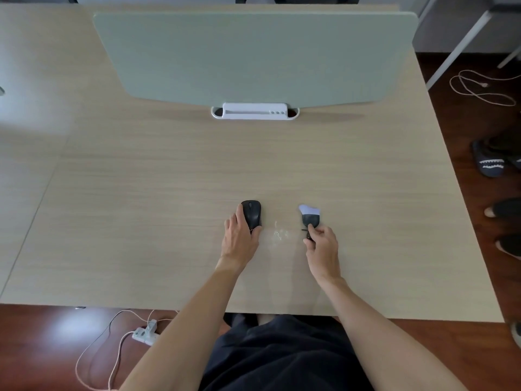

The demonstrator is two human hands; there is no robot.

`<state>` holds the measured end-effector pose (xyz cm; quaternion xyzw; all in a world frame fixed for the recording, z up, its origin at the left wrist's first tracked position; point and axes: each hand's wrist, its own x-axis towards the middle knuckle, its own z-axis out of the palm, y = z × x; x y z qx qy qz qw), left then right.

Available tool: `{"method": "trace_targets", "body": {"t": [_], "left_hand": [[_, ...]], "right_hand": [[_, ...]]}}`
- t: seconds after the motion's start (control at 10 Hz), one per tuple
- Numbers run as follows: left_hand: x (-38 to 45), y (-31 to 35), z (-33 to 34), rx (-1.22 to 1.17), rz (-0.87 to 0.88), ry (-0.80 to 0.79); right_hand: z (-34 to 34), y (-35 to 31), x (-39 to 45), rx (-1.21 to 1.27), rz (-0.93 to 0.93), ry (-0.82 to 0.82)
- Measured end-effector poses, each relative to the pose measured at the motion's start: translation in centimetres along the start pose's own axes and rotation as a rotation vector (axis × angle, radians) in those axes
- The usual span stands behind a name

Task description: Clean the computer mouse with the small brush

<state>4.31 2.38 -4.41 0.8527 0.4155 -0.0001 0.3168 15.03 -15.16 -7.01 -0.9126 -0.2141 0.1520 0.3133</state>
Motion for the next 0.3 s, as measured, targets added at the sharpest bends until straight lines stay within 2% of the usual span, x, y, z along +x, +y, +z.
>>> {"method": "trace_targets", "body": {"t": [0.2, 0.3], "left_hand": [[-1.2, -1.4, 0.0, 0.019, 0.104, 0.103], [-0.8, -3.2, 0.2, 0.072, 0.140, 0.159]], "right_hand": [[-0.4, -0.3, -0.3, 0.020, 0.010, 0.034], [-1.2, -1.3, -0.5, 0.084, -0.026, 0.171]]}}
